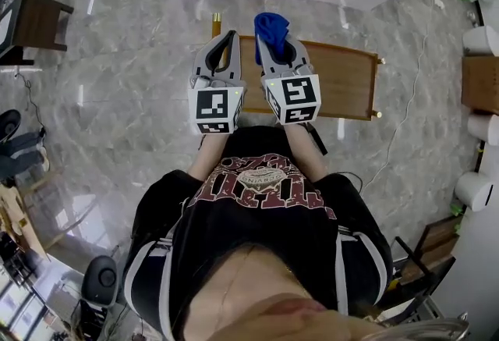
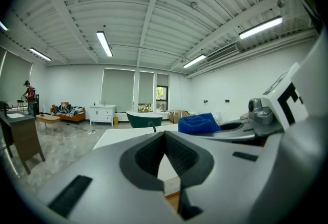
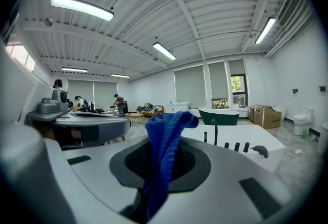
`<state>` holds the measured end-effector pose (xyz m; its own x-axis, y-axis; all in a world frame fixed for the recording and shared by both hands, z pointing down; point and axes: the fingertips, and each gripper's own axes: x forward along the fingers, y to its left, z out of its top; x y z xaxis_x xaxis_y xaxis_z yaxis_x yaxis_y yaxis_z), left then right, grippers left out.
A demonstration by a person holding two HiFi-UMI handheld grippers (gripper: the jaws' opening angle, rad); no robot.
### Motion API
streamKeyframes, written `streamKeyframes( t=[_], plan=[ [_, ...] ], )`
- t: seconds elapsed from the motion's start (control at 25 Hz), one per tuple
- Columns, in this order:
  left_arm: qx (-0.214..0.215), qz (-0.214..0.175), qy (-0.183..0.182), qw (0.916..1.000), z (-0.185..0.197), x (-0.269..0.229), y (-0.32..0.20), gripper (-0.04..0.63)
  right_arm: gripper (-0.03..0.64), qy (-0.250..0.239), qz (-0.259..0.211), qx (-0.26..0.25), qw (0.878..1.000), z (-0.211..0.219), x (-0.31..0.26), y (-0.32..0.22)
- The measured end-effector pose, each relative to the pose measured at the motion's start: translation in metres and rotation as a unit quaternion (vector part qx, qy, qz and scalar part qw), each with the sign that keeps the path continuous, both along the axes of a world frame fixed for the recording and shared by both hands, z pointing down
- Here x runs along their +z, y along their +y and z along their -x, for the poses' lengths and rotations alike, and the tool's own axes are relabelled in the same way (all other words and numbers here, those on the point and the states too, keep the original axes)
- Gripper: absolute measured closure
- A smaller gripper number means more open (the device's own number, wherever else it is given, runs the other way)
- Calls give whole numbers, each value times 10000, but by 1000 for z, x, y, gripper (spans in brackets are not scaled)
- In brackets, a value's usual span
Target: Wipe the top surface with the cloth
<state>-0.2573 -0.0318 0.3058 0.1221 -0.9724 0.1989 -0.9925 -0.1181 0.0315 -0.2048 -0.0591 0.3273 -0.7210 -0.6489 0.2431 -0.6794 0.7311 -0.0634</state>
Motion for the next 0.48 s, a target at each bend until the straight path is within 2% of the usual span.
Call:
streamKeyframes(
  t=[0.24, 0.48],
  plan=[
    [261, 208, 97, 9994, 31, 28, -2, 549, 558, 188, 133, 236, 9995, 33, 25, -2],
    [507, 396, 191, 9977, 39, 52, -7, 549, 558, 356, 276, 435, 9980, 42, 47, -7]
  ],
)
